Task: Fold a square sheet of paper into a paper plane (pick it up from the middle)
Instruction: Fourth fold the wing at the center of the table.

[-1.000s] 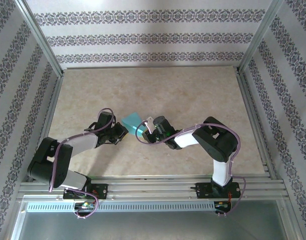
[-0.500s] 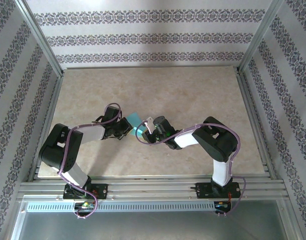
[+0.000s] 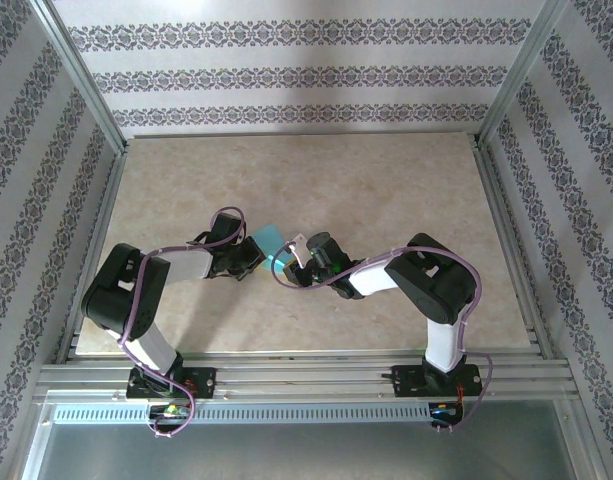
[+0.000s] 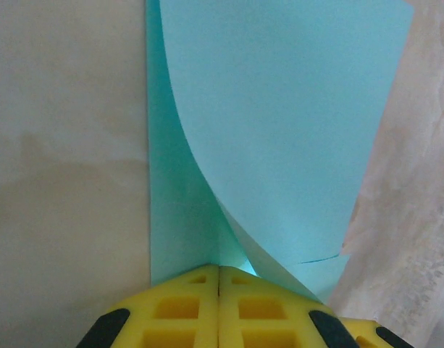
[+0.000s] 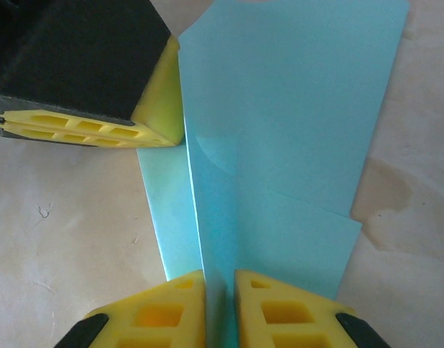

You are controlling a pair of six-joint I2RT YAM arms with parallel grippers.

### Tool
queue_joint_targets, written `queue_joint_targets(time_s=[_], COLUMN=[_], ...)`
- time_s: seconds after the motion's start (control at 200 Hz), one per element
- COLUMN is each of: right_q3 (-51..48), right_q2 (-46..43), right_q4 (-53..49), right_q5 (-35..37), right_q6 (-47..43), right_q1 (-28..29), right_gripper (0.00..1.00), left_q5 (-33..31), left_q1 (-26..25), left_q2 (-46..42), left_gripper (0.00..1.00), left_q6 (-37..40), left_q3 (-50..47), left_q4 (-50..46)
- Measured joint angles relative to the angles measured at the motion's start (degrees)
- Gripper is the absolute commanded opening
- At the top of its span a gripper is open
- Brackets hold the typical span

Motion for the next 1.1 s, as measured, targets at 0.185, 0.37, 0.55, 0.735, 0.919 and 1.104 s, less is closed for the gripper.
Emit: queue_joint_targets(time_s=[0.185,0.37,0.55,0.735,0.919,1.104], right_q3=[0.5,2.91,5.25,6.23,6.64,6.67], right_q2=[-0.02,-0.13,-0.9,-1.18,-1.18,-1.18], right_q4=[-0.9,-5.09,-10.54,-13.84,-14.91,-15.06], right_q5=[0.0,1.03,5.09,9.31,11.32,11.37], right_q6=[-0.17,0.07,0.09,0.04,-0.42,0.28], right_q1=[0.02,0.57,2.69,3.91,4.15,4.07], right_gripper=[0.24,0.31,0.33,0.3,0.22,0.12], left_q5=[-0.2,-0.72,-1.01,-1.33,-1.36,-1.51], left_q1=[-0.22,-0.37,-0.55,-0.7,-0.72,-0.74], left_q2=[0.5,0.76,1.29,1.4,1.4,1.42], left_gripper=[0.14,0.15,0.17,0.17,0.17,0.17], left_q6=[0.48,1.03,1.25,1.27,1.27,1.27], left_q3=[1.2,2.23,3.34,3.96,4.0,4.0], left_q4=[-1.68,-3.34,-4.85,-5.81,-6.01,-6.01])
